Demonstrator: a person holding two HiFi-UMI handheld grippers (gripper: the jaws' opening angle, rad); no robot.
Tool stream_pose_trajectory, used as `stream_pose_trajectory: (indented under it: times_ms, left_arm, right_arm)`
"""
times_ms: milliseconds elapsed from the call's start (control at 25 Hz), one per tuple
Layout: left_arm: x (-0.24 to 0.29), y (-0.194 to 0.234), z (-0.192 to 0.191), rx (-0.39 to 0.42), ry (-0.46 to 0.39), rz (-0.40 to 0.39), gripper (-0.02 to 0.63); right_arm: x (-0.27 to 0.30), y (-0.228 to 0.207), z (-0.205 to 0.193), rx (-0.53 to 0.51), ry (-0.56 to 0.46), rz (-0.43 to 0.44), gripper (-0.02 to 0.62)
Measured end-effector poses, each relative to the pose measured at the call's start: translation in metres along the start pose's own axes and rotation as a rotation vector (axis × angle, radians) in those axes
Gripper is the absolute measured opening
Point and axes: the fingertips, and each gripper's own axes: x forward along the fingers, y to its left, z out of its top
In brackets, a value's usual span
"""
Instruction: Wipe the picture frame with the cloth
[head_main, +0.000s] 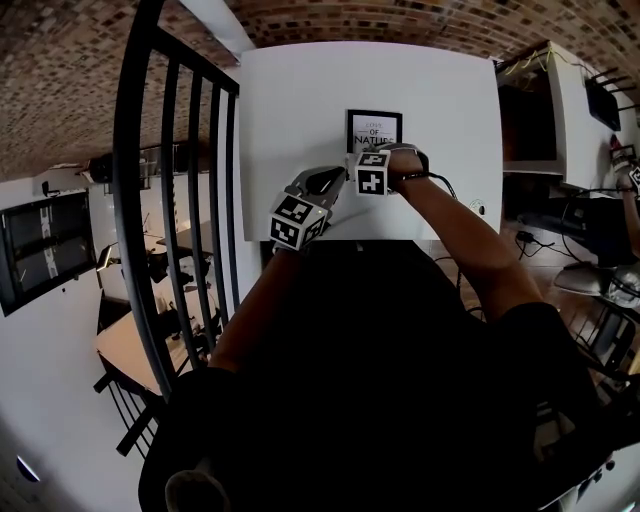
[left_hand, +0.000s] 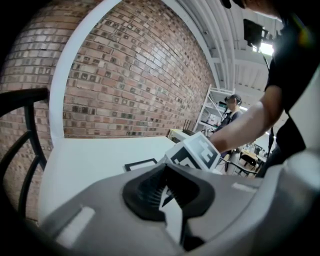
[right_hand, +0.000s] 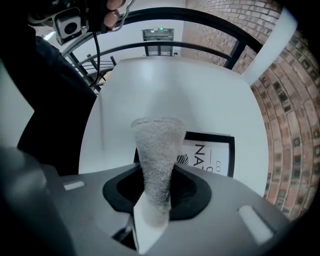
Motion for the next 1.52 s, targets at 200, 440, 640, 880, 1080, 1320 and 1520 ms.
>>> stream_pose_trajectory:
  times_ms: [200, 440, 640, 880, 1080, 1320, 1520]
  left_arm:
    - [0.005, -0.004, 0.002, -0.003, 0.006, -0.022, 0.0]
    - [0.016, -0.011, 0.007, 0.011, 0.017, -0.057, 0.0]
    - [0.025, -0.018, 0.009, 0.022, 0.027, -0.08, 0.0]
    - [0.03, -0.02, 0.008, 0.026, 0.034, -0.087, 0.0]
    - [0.027, -0.022, 0.01, 0.024, 0.033, -0.085, 0.0]
    - [0.027, -0.02, 0.009, 0.024, 0.035, -0.08, 0.0]
    - [0.025, -0.02, 0.008, 0.023, 0.032, -0.071, 0.0]
  right_arm:
    - [0.001, 0.006, -0.023, 0.027, 0.012, 0.006, 0.115]
    - [0.0, 0.012, -0.051, 0.066, 0.026, 0.002, 0.115]
    - [-0.004, 0.015, -0.067, 0.104, 0.01, -0.003, 0.115]
    - [-0.008, 0.019, -0.089, 0.13, 0.017, -0.005, 0.115]
    - [-0.009, 0.019, -0.119, 0.156, 0.057, -0.002, 0.115]
    - [-0.015, 0.008, -0.131, 0.175, 0.078, -0.013, 0.115]
    - [-0.029, 0.01, -0.088, 0.126, 0.004, -0.025, 0.115]
